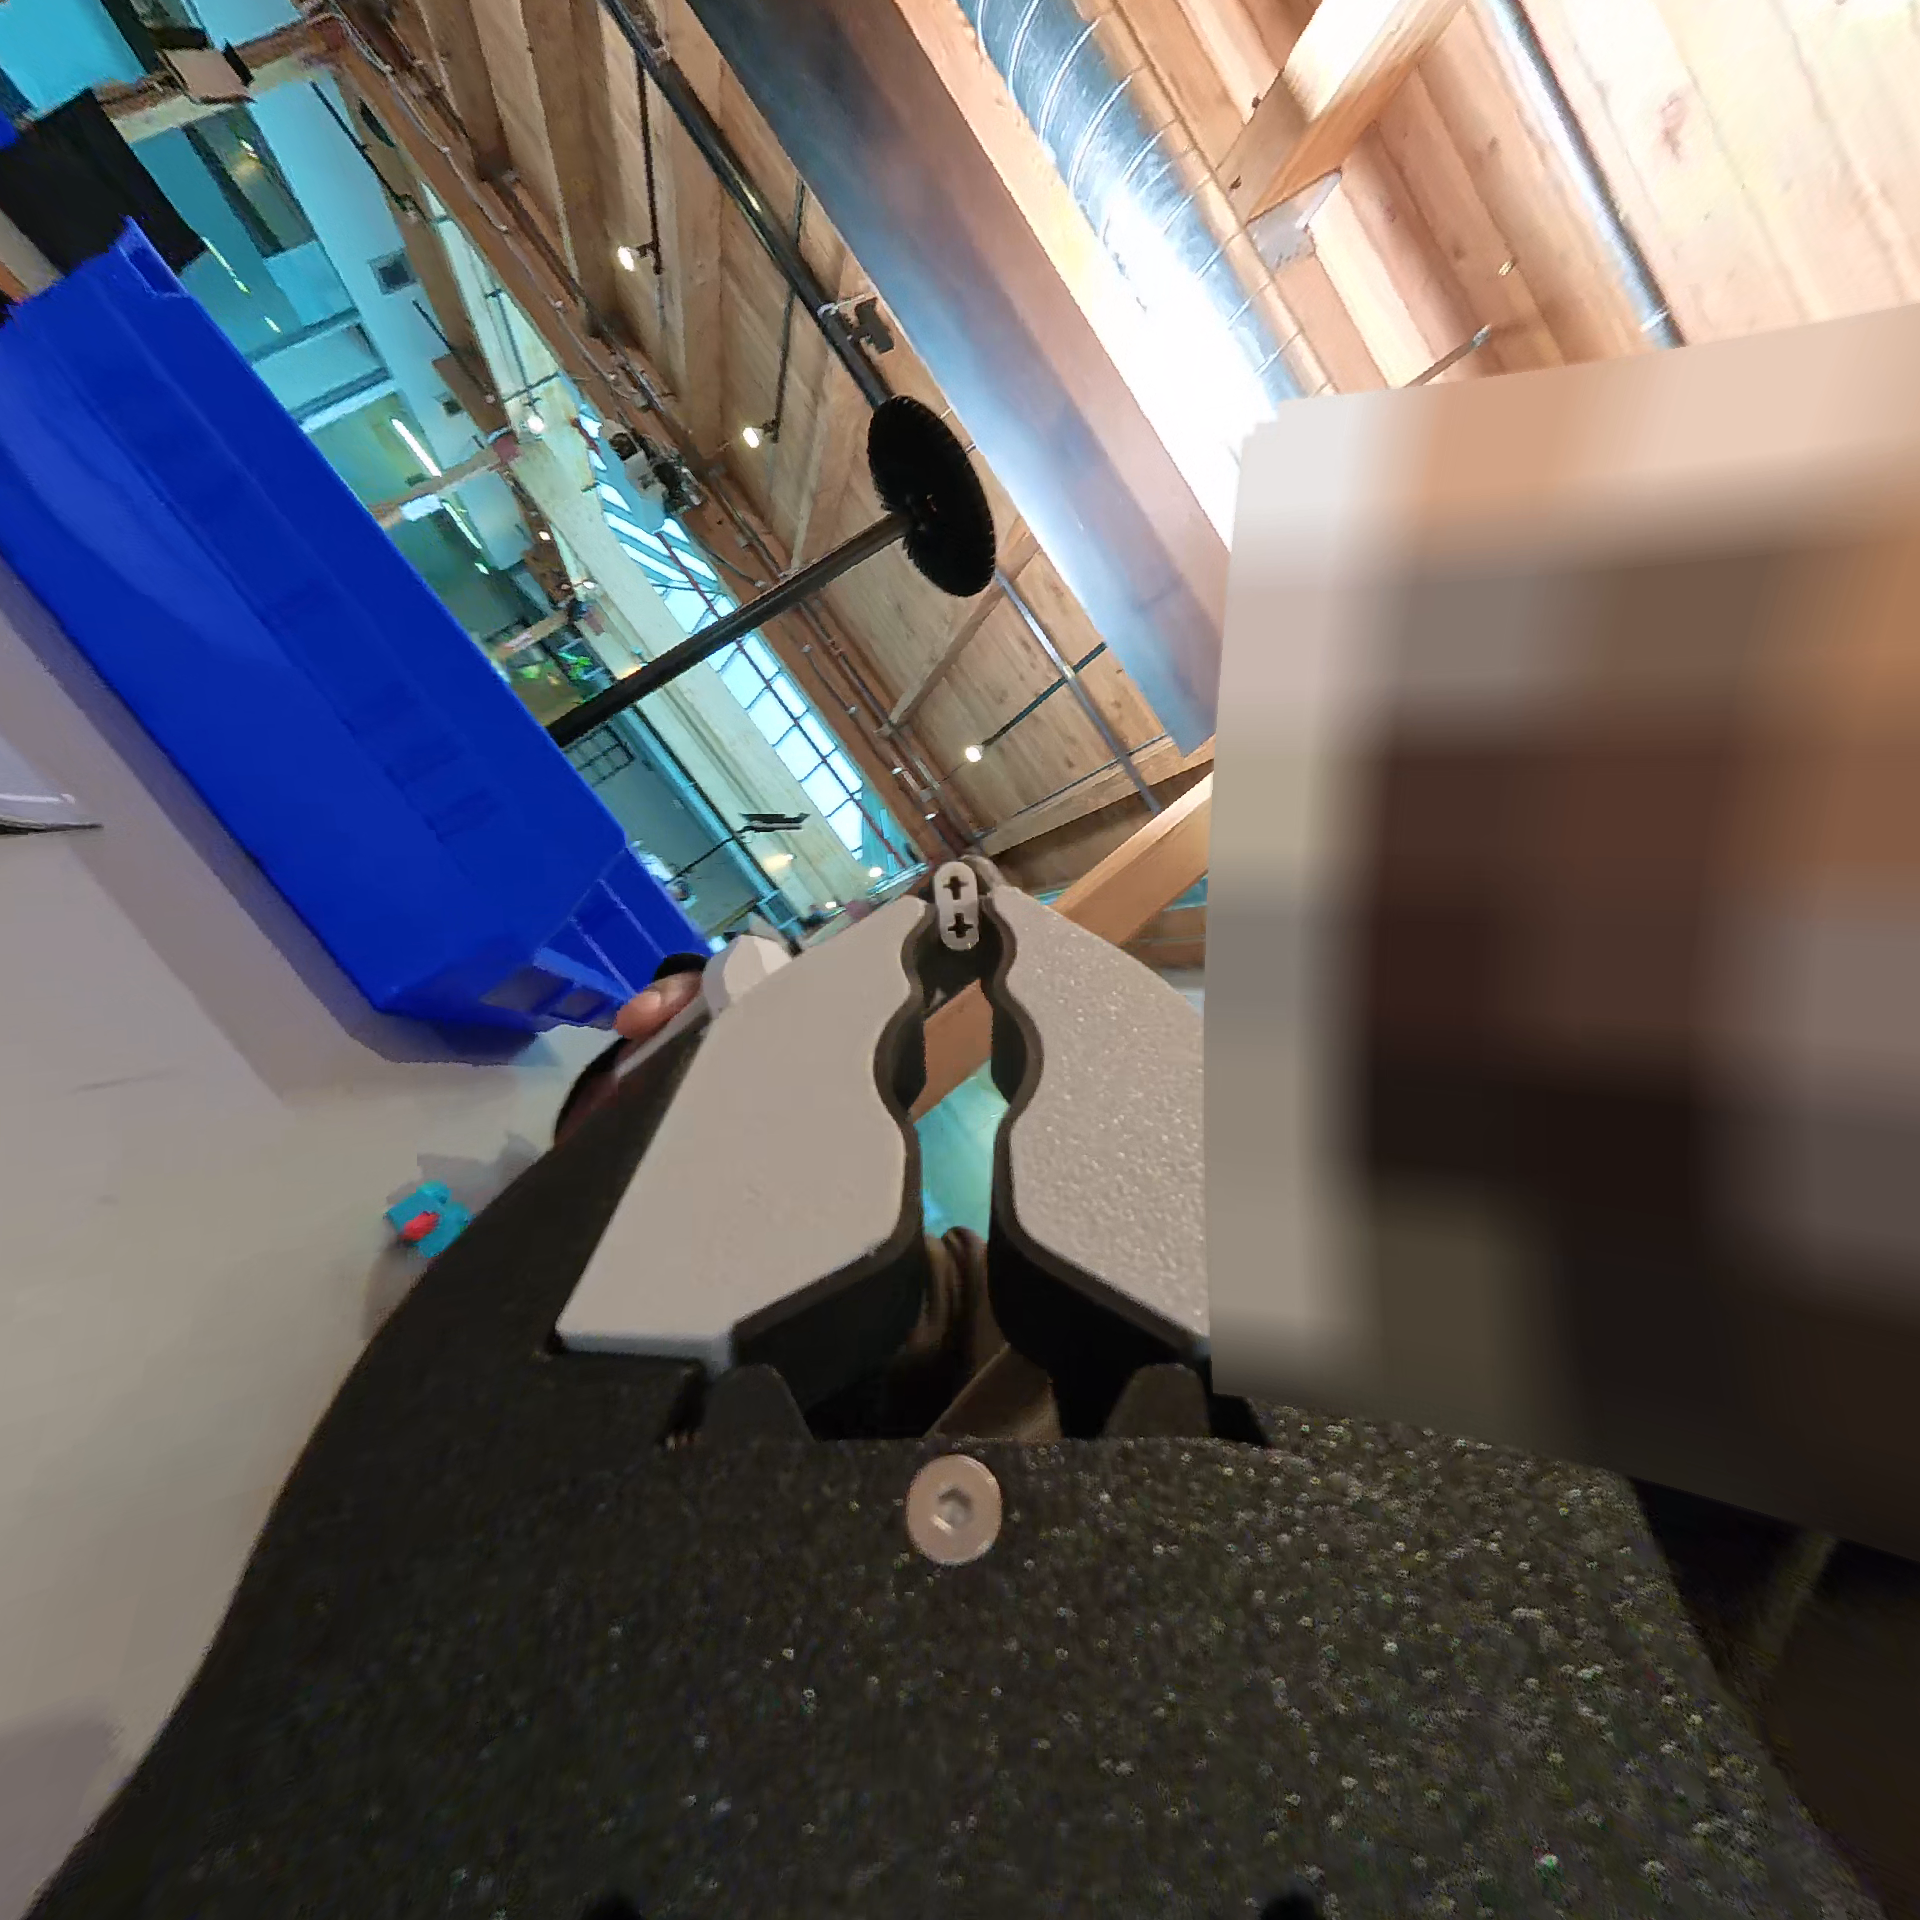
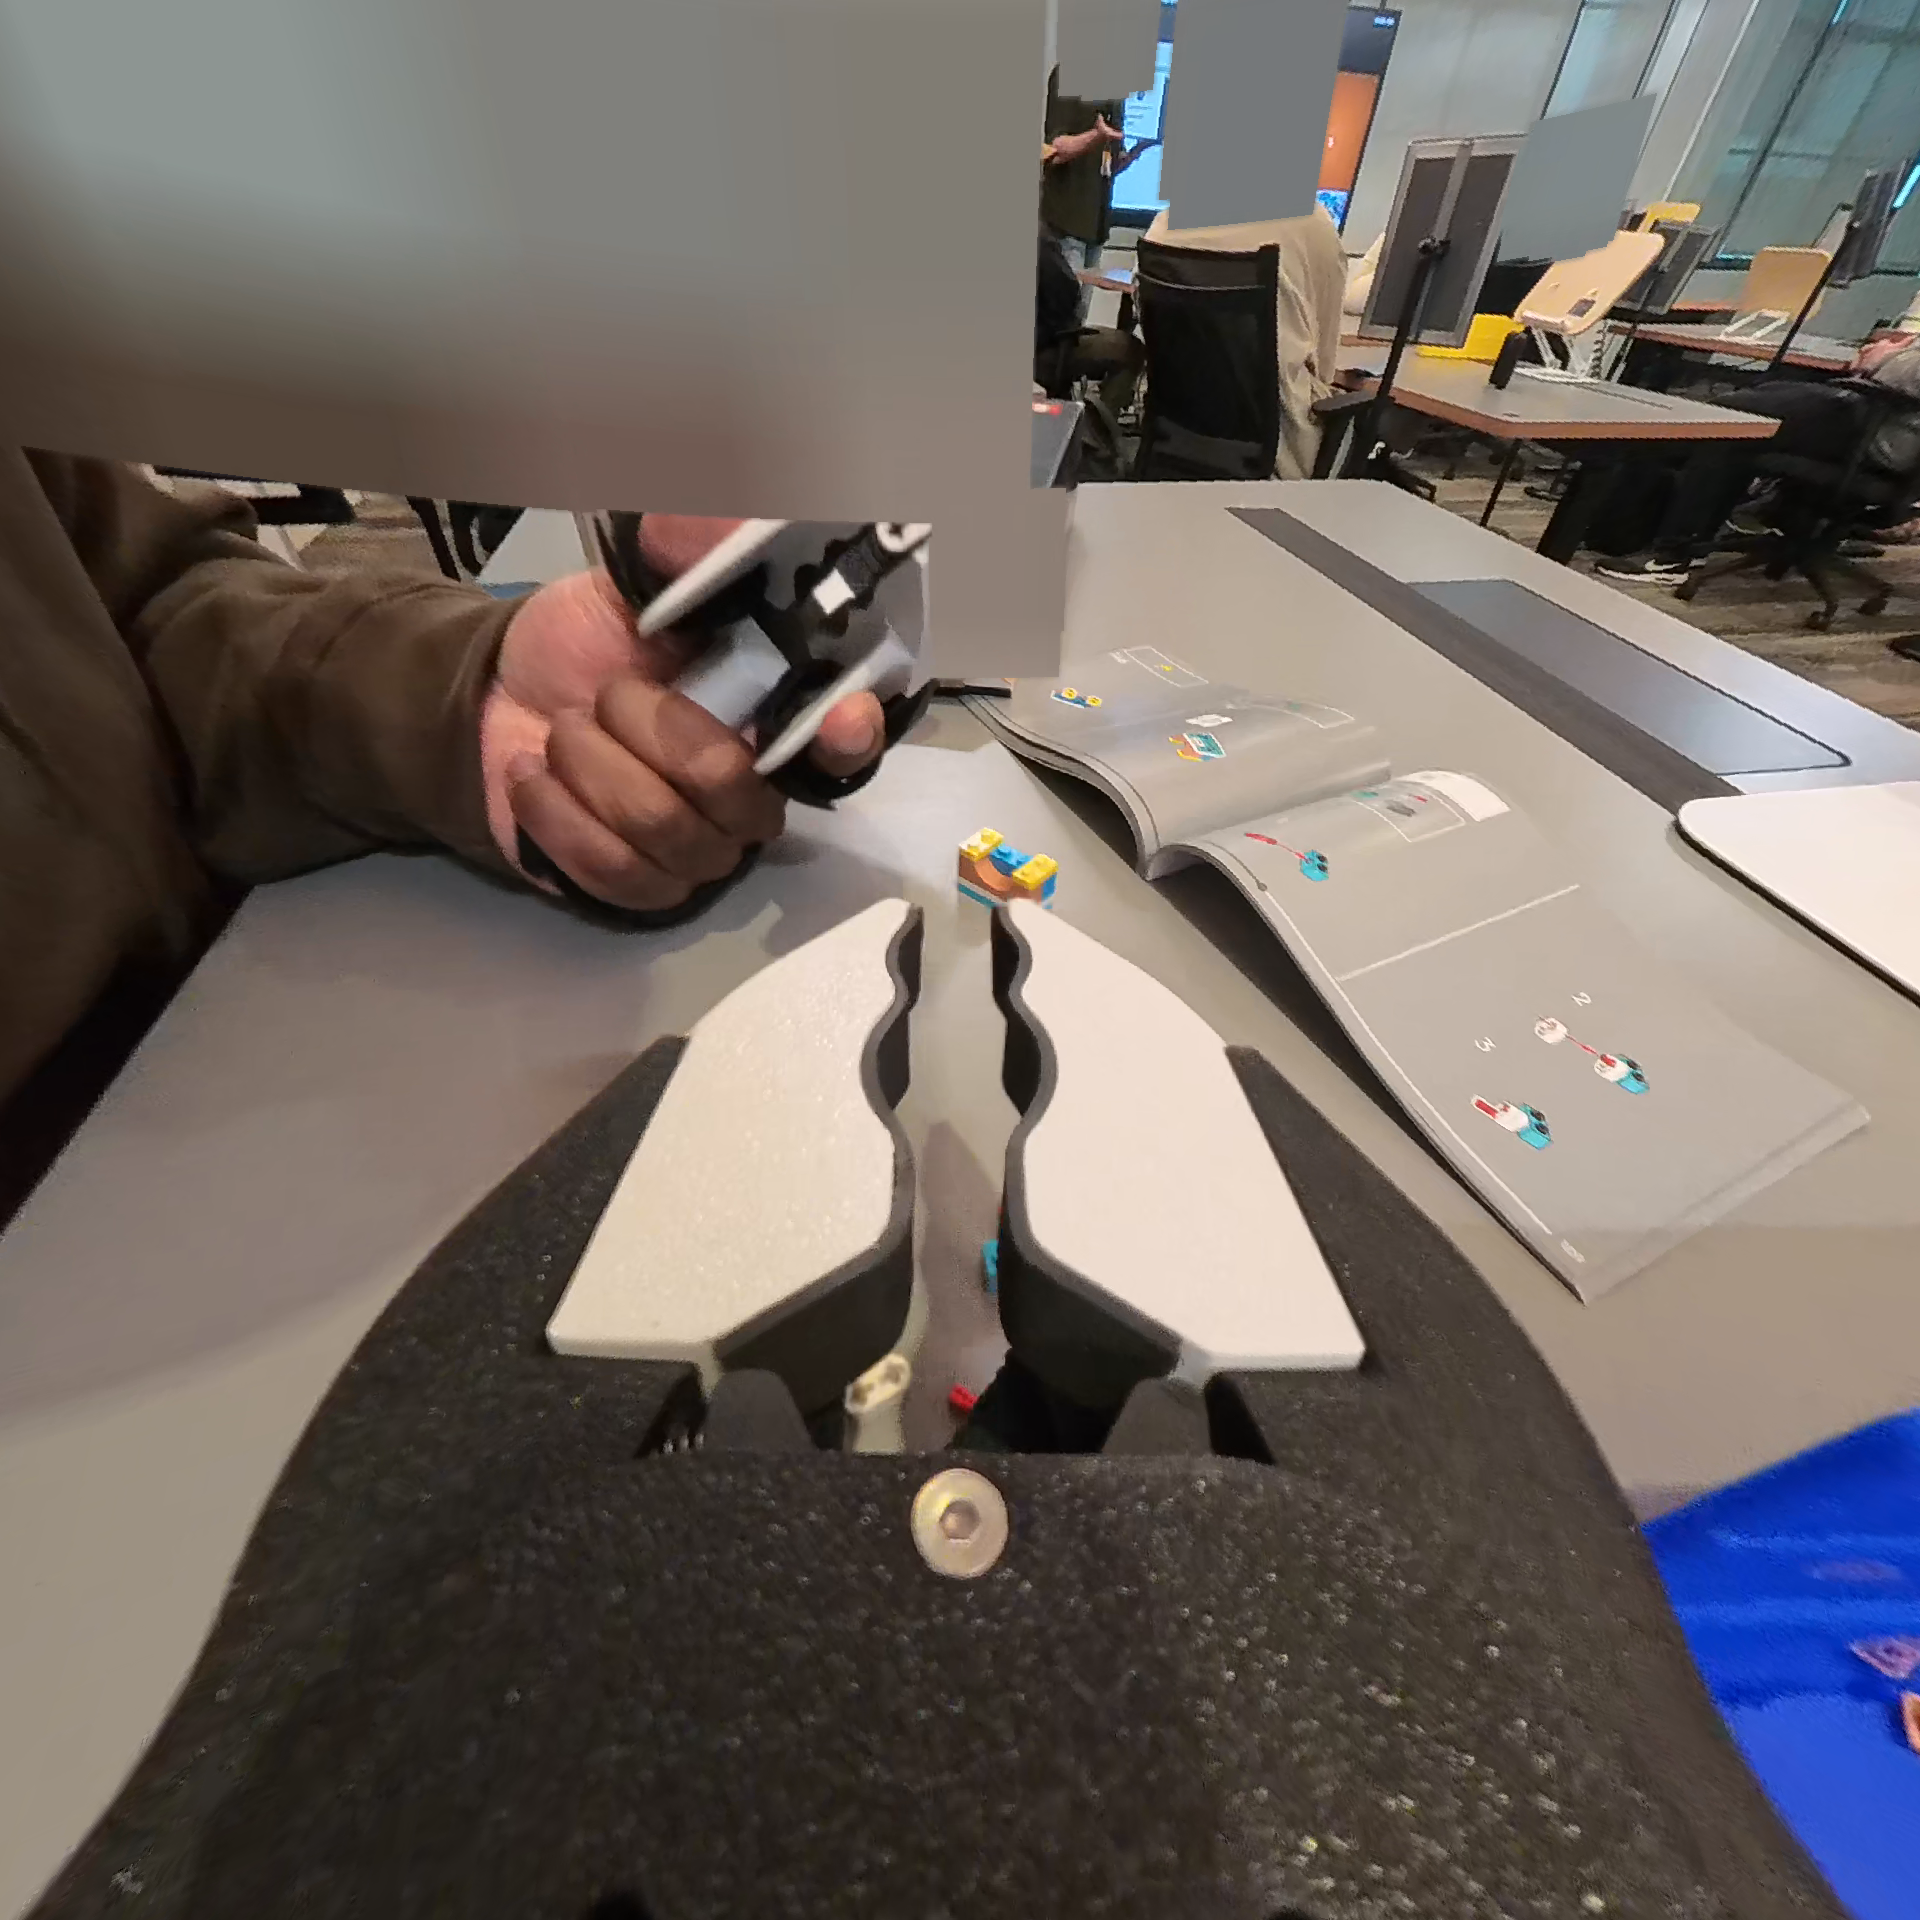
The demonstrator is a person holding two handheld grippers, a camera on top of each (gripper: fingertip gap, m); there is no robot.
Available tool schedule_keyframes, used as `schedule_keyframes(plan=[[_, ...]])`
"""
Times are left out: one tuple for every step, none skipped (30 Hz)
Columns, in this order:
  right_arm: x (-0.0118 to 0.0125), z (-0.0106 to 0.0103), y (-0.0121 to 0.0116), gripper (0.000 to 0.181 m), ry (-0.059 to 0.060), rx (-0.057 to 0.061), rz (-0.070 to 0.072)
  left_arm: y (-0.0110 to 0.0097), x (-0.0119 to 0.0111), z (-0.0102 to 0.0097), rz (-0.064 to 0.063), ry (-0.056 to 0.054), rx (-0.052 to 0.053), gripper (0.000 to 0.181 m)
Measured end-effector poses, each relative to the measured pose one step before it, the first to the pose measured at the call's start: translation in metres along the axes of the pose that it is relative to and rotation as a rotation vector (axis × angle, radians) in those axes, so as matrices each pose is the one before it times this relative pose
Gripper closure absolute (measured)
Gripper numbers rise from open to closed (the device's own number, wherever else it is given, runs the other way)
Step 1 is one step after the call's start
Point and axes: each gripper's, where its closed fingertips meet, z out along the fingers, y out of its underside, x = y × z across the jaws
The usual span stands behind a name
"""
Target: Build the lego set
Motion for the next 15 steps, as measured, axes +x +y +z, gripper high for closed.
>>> schedule_keyframes(plan=[[-0.00198,0.00146,-0.00161,0.169,-0.0054,0.0061,0.0058,0.00092,-0.00032,0.00023,0.0280,-0.0160,-0.0100,0.174],[-0.00189,0.00142,-0.00117,0.168,-0.0043,0.0034,0.0042,0.00098,-0.00008,0.00034,0.0256,-0.0138,-0.0094,0.174],[-0.00164,0.00123,-0.00065,0.168,-0.0035,0.0011,0.0033,0.00082,-0.00019,0.00045,0.0245,-0.0139,-0.0087,0.174],[-0.00117,0.00102,-0.00029,0.168,-0.0026,-0.0007,0.0025,0.00099,-0.00066,0.00047,0.0294,-0.0185,-0.0091,0.174],[-0.00079,0.00086,0.00020,0.168,-0.0018,-0.0029,0.0016,0.00142,-0.00090,0.00055,0.0323,-0.0203,-0.0138,0.174],[-0.00004,0.00046,0.00070,0.168,0.0003,-0.0048,0.0006,0.00173,-0.00120,0.00058,0.0385,-0.0240,-0.0163,0.174],[0.00073,0.00009,0.00087,0.167,0.0031,-0.0058,0.0004,0.00226,-0.00086,0.00091,0.0448,-0.0252,-0.0187,0.174],[0.00105,-0.00032,0.00055,0.166,0.0035,-0.0024,0.0020,0.00268,-0.00072,0.00125,0.0485,-0.0261,-0.0225,0.174],[0.00067,-0.00060,-0.00033,0.166,0.0005,0.0028,0.0041,0.00345,-0.00031,0.00162,0.0540,-0.0266,-0.0269,0.174],[0.00041,-0.00062,-0.00042,0.166,-0.0011,0.0028,0.0049,0.00359,0.00018,0.00193,0.0575,-0.0249,-0.0285,0.174],[0.00062,-0.00033,0.00054,0.166,0.0007,-0.0041,0.0027,0.00333,0.00041,0.00181,0.0569,-0.0227,-0.0268,0.174],[0.00088,-0.00028,0.00210,0.165,0.0026,-0.0150,-0.0031,0.00267,0.00083,0.00158,0.0501,-0.0168,-0.0219,0.174],[0.00181,-0.00049,0.00419,0.165,0.0064,-0.0304,-0.0118,0.00199,0.00061,0.00109,0.0391,-0.0137,-0.0164,0.174],[0.00327,-0.00112,0.00634,0.165,0.0131,-0.0466,-0.0213,0.00161,-0.00014,0.00067,0.0267,-0.0118,-0.0135,0.174],[0.00420,-0.00193,0.00761,0.164,0.0149,-0.0555,-0.0230,0.00122,-0.00069,0.00026,0.0155,-0.0097,-0.0100,0.174]])
